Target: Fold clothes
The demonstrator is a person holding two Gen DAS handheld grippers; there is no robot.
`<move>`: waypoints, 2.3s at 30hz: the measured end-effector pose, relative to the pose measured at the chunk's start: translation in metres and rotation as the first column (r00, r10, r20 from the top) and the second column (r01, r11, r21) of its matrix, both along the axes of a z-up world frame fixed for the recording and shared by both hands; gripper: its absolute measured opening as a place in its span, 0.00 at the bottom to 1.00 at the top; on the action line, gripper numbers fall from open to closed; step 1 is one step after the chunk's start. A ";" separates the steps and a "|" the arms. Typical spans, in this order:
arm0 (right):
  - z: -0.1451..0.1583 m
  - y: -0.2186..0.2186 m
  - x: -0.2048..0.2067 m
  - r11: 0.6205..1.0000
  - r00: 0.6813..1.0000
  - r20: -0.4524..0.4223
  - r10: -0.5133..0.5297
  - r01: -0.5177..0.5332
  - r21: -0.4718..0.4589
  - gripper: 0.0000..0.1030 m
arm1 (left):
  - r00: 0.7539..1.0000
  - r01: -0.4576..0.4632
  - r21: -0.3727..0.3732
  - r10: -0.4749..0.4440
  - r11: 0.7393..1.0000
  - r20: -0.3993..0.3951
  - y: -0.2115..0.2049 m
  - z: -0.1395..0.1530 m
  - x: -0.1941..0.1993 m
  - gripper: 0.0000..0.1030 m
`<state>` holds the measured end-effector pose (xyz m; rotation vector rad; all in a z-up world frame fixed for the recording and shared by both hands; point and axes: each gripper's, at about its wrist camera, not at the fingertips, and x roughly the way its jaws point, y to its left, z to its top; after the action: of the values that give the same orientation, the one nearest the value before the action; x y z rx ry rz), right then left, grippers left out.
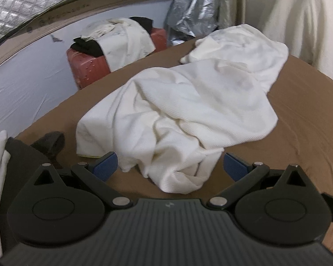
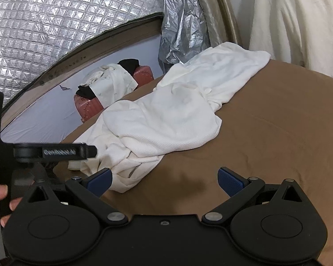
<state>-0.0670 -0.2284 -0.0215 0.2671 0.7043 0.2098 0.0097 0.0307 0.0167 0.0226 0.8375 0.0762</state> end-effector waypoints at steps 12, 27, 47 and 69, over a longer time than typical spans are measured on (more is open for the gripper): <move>-0.005 0.003 0.009 1.000 1.000 0.000 0.017 -0.017 -0.016 1.00 | 0.999 0.025 -0.028 -0.026 0.999 -0.031 0.008 -0.003 0.006 1.00; -0.043 -0.061 0.119 0.955 0.991 -0.084 0.101 -0.073 0.288 0.96 | 0.973 -0.199 0.017 0.200 0.980 -0.117 0.116 -0.030 0.098 1.00; -0.140 -0.032 0.240 0.975 0.984 -0.178 -0.012 0.051 0.217 0.45 | 0.960 -0.169 -0.321 0.083 0.932 -0.266 0.129 -0.149 0.156 0.89; -0.070 -0.018 0.116 0.941 0.985 -0.002 0.172 -0.164 0.295 0.05 | 0.920 0.311 -0.545 -0.391 0.779 -0.035 0.013 -0.052 0.091 0.07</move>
<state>0.0492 -0.2461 -0.0916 0.4956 0.7232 0.4767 0.1006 0.0441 -0.0357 -0.3434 0.9671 -0.5250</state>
